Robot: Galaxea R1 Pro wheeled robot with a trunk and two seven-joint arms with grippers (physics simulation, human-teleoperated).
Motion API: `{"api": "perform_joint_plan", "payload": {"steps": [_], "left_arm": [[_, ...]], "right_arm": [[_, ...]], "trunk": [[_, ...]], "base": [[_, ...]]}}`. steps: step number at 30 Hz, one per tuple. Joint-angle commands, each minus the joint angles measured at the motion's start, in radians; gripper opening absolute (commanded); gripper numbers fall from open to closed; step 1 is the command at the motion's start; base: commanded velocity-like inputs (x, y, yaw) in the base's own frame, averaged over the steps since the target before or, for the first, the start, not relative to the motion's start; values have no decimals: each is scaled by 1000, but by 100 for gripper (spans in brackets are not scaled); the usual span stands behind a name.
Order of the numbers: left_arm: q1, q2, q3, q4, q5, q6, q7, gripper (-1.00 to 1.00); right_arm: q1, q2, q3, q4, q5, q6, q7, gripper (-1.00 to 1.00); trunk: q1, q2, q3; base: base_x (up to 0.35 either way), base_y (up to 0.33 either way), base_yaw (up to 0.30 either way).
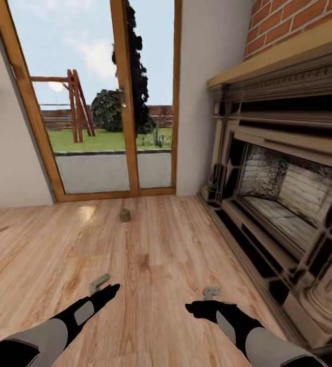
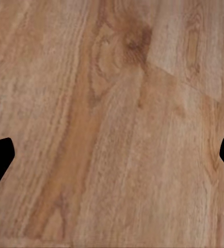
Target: Place each of the two pumpkins and all three candles from the living room inside a cabinet in the living room (use any cabinet), then make sure every cabinet is closed, and position the cauldron so it is next to a table in the living room.
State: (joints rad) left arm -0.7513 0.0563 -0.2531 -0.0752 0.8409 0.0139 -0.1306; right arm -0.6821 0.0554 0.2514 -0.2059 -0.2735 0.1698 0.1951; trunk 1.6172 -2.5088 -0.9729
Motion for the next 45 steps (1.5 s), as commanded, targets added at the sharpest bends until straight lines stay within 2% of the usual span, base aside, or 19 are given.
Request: {"api": "perform_joint_plan", "payload": {"steps": [1,13,28,30,45], "left_arm": [[0,0,-8,0,10,1,-3,100],[0,-2,-8,0,10,1,-3,100],[0,-19,-9,3,7,1,-3,100],[0,-28,-10,3,7,1,-3,100],[0,-47,-11,4,-17,1,-2,100]], "right_arm": [[0,0,6,-1,-10,5,0,100],[0,-1,6,-1,-10,5,0,100],[0,0,6,-1,-10,4,0,100],[0,0,6,-1,-10,3,0,100],[0,0,5,-1,-10,0,0,100]], "trunk": [[0,0,-1],[0,0,-1],[0,0,-1],[0,0,-1],[0,0,-1]], "base": [[299,125,286],[299,125,286],[304,117,287],[313,99,277],[321,44,41]]}}
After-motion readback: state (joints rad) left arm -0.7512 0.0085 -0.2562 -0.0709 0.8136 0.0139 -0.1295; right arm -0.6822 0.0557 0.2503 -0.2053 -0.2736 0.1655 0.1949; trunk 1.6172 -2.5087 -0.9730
